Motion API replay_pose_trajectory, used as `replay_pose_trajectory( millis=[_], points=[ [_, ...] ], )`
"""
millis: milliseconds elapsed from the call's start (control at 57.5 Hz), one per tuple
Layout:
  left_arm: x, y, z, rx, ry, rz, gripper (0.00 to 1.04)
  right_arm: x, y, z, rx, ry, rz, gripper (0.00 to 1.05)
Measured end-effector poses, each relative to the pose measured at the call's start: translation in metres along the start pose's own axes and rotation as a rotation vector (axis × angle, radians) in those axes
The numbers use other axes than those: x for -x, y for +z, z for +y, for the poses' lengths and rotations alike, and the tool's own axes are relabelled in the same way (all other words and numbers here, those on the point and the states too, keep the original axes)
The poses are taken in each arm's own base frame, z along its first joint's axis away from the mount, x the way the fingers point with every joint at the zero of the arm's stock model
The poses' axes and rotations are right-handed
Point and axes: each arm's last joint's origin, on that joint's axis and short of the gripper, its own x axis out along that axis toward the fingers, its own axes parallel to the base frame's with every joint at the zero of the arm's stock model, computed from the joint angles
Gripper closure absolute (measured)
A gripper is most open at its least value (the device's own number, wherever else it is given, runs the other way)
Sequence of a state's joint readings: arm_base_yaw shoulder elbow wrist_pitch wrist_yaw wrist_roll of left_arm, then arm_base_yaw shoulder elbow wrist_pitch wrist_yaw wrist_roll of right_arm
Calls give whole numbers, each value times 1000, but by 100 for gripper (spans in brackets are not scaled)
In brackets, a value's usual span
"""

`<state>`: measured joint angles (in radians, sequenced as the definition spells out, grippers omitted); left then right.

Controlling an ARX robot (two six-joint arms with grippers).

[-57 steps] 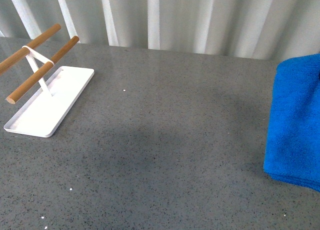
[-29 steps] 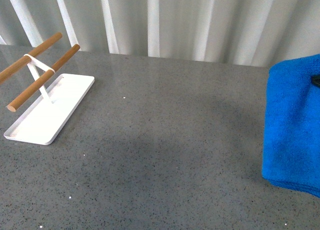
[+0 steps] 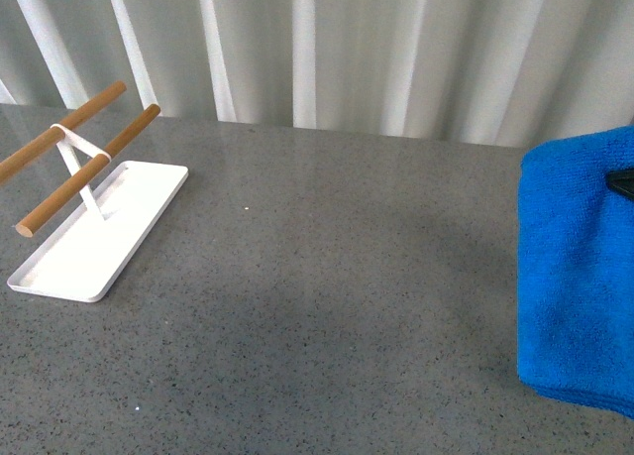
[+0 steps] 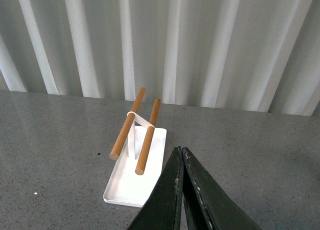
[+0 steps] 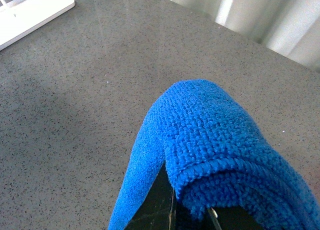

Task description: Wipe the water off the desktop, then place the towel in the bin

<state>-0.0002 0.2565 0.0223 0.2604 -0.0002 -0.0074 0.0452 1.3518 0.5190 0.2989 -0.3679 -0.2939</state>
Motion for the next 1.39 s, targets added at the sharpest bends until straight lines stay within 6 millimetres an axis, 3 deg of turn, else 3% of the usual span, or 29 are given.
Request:
replay_pose_trajectory(
  millis=[644,835,974,1096,1253,1392],
  points=[
    [17,-3,0,1,0,7,100,0,1,2,4,5,-5,101],
    [17,-3,0,0,0,6,59,-8,5,-2,-8,-18,16,101],
    [17,-3,0,0,0,6,27,-30,11,-11,-3,-46,121,101],
    [17,-3,0,0,0,6,6,-47,13,-18,10,-40,202,101],
    [17,-3,0,-2,0,6,7,-79,7,-38,35,-78,297,101],
    [17,-3,0,-2,0,6,7,-96,-4,-49,29,-73,338,101]
  ],
)
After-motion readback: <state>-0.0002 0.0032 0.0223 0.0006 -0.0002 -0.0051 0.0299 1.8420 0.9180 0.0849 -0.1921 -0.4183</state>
